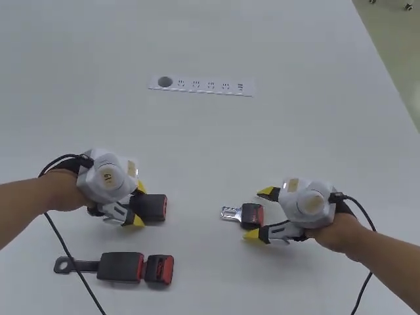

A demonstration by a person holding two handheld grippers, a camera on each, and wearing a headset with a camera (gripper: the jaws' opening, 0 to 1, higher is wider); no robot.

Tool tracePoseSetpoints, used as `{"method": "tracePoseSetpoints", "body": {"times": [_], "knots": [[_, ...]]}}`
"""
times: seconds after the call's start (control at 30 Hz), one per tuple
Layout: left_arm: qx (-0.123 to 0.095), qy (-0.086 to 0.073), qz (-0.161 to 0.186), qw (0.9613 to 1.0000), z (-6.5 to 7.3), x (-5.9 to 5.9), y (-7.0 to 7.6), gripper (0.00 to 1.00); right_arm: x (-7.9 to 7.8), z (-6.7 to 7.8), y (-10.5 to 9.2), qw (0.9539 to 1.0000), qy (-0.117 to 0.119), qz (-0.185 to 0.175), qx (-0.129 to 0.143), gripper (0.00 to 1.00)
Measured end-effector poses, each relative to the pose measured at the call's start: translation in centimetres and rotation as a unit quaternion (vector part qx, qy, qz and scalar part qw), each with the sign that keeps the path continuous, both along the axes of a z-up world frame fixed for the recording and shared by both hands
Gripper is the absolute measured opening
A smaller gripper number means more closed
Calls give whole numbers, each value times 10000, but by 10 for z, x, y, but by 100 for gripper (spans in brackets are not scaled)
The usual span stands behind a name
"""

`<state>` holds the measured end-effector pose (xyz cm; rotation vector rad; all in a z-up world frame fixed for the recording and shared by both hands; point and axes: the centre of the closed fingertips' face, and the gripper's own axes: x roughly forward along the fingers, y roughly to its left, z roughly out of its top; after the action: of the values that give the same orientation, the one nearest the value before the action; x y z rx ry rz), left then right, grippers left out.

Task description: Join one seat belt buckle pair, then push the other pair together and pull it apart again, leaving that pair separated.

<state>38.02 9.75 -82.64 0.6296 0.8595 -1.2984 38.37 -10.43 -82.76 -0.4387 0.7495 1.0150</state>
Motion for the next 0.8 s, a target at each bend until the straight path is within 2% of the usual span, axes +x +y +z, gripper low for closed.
{"method": "tracePoseSetpoints", "body": {"times": [0.03,0.1,0.13,0.17,0.2,0.23,0.27,0.3,0.33,0.37,0.4,0.43,0.5,0.53,0.57,0.6,0.67,0.8], "knots": [[-61,-10,206,9998,4,3,1,57,0,2,0,9998,14,-171,89,70],[-211,-195,556,9980,16,10,3,59,3,7,-2,9987,-93,-463,212,78],[-335,-254,719,9965,21,12,3,60,3,8,-3,9982,-131,-555,190,79],[-544,-332,969,9932,30,14,2,61,1,10,-3,9974,-144,-667,229,80],[-619,-360,1033,9921,33,14,2,63,0,13,-1,9967,-169,-739,295,81],[-801,-497,1174,9886,35,18,6,65,0,16,0,9959,-226,-808,352,82],[-890,-695,1211,9862,40,19,7,67,-1,18,1,9951,-286,-870,385,85],[-905,-816,1324,9837,44,17,12,67,-3,22,4,9941,-367,-932,422,89],[-871,-731,1431,9832,44,11,15,70,-5,26,6,9932,-467,-968,448,92],[-925,-712,1529,9813,46,5,18,73,-7,29,7,9919,-542,-1044,473,95],[-966,-760,1585,9797,49,2,19,77,-11,32,10,9914,-530,-1090,499,95],[-1092,-834,1777,9744,55,0,21,80,-13,34,12,9908,-559,-1113,524,95],[-1281,-799,2049,9671,61,-4,24,86,-18,40,18,9897,-660,-1137,564,96],[-1358,-852,2162,9631,64,-5,28,90,-19,43,20,9892,-692,-1148,587,96],[-1419,-931,2190,9609,67,-6,31,93,-22,47,23,9883,-737,-1179,631,97],[-1500,-966,2306,9566,71,-8,35,93,-23,49,25,9875,-770,-1208,656,98],[-1588,-896,2421,9530,74,-15,41,92,-27,54,30,9861,-860,-1227,713,99],[-1698,-1000,2566,9462,80,-25,51,97,-38,59,37,9849,-905,-1254,783,100]]}}
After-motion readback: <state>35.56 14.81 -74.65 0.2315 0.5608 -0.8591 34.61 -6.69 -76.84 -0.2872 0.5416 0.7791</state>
